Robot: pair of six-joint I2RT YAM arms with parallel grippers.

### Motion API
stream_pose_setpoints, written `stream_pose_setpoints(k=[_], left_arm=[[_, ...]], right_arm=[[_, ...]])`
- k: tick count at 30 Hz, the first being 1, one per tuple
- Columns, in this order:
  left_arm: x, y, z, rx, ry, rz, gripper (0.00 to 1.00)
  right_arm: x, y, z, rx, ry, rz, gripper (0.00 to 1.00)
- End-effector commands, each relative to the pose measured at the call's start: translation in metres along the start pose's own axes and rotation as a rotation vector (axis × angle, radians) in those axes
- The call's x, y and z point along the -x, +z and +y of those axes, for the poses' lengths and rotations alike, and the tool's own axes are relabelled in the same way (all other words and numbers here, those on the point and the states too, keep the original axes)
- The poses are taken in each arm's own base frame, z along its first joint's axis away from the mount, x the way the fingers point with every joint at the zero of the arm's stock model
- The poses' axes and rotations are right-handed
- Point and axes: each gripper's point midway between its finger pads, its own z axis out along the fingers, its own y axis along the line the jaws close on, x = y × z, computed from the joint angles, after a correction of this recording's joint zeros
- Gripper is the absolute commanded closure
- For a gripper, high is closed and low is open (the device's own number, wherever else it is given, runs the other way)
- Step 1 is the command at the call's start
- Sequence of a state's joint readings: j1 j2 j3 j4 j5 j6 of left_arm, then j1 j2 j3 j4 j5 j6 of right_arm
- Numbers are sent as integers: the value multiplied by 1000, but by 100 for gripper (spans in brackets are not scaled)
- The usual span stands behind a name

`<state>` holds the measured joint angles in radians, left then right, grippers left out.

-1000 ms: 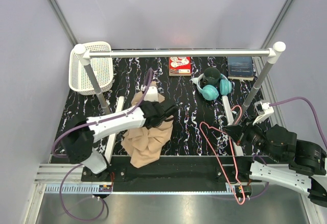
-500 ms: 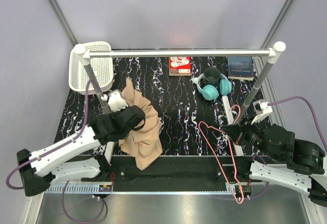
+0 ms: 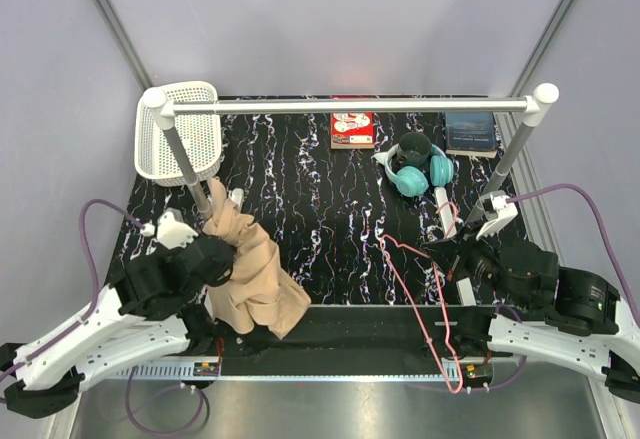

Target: Remove the t-shirt from the hanger

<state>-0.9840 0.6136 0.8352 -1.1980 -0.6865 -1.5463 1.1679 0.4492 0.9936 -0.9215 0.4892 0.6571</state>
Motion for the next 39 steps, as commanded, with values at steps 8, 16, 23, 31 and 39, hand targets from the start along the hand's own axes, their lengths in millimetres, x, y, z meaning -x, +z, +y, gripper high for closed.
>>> stream_pose_setpoints(k=[8, 16, 23, 31, 39], left_arm=[[38, -30, 25, -92, -107, -70, 100], [82, -64, 29, -283, -138, -174, 100], [123, -71, 12, -322, -89, -372, 100], [173, -86, 28, -336, -183, -544, 100], [206, -86, 34, -324, -76, -685, 100]], right_arm=[[13, 8, 10, 10, 8, -53, 100], [12, 13, 15, 20, 4, -43, 100], [9, 17, 18, 20, -7, -27, 100], [10, 18, 18, 15, -15, -28, 100], [3, 24, 20, 13, -28, -5, 100]])
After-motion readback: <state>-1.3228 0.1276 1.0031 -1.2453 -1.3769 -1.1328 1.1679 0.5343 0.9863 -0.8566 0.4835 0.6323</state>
